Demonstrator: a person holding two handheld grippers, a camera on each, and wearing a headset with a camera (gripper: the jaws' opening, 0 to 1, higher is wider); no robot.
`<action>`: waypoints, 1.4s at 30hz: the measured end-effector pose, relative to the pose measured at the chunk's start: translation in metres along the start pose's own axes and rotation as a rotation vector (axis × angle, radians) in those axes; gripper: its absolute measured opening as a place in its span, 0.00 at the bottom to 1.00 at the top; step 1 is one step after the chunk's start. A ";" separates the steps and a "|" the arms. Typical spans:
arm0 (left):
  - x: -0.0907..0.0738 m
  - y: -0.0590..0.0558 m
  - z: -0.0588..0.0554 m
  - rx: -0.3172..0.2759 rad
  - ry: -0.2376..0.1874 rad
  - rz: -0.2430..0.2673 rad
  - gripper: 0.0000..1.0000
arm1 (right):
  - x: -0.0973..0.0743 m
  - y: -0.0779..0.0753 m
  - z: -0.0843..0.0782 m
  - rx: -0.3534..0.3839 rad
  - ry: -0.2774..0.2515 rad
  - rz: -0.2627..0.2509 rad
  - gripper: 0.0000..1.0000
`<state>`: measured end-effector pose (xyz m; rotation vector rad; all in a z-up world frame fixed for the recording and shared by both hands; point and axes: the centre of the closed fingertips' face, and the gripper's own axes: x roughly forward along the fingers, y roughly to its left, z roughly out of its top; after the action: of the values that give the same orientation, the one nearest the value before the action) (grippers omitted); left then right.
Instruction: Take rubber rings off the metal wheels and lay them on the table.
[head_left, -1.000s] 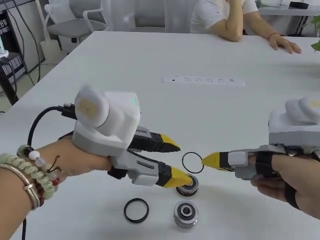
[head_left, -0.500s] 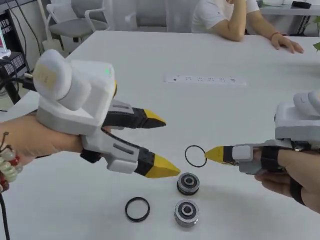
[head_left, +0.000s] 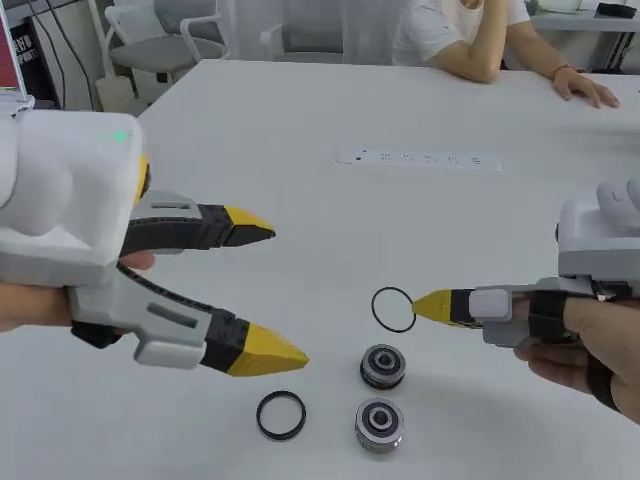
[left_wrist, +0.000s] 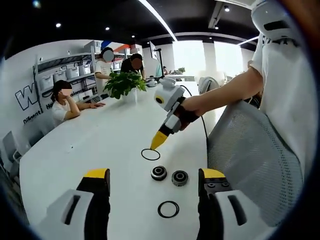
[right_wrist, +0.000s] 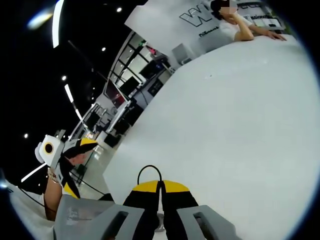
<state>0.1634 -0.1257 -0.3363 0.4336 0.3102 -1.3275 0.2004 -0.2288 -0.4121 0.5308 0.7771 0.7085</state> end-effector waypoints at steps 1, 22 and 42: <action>-0.002 -0.001 -0.001 -0.002 -0.002 0.007 0.70 | 0.000 0.000 0.000 -0.001 0.001 0.001 0.00; -0.041 -0.007 -0.029 -0.121 -0.022 0.168 0.85 | -0.003 0.015 0.005 -0.037 -0.009 0.036 0.00; -0.038 -0.022 -0.067 -0.257 0.011 0.187 0.99 | -0.008 0.029 0.012 -0.062 -0.038 0.062 0.00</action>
<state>0.1354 -0.0652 -0.3812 0.2470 0.4336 -1.0855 0.1949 -0.2174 -0.3818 0.5121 0.7032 0.7752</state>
